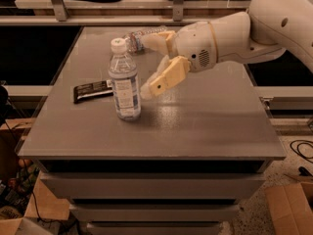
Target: Knock blue plastic bottle over
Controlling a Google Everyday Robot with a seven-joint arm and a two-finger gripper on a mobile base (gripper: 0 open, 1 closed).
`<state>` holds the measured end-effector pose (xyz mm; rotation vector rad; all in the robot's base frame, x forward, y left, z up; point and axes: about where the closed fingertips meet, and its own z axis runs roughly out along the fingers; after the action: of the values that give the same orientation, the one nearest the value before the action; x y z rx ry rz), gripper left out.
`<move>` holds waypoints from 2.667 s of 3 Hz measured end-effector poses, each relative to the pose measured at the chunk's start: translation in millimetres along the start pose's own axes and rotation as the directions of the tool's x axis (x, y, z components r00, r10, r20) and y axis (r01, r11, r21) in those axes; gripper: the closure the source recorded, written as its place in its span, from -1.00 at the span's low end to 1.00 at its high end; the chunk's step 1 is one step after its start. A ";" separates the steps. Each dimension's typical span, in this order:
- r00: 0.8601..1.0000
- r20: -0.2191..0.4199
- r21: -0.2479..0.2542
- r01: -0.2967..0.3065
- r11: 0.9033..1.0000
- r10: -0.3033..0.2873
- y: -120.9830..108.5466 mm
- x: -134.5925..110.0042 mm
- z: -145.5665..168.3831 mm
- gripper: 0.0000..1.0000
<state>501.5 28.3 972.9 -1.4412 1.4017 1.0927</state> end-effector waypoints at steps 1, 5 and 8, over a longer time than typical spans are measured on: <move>0.999 0.035 -0.015 -0.003 1.000 0.004 -7.5 3.4 16.2 -1.00; 0.988 0.154 -0.082 0.007 0.997 0.006 -15.6 9.7 61.5 -0.63; 0.992 0.123 -0.110 0.024 0.994 -0.010 -10.0 19.8 61.2 0.74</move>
Offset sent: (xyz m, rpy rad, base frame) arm 0.0243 0.0400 -0.0243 0.0963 0.0352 0.0233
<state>509.2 81.9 936.7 -1.4361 1.2578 1.2434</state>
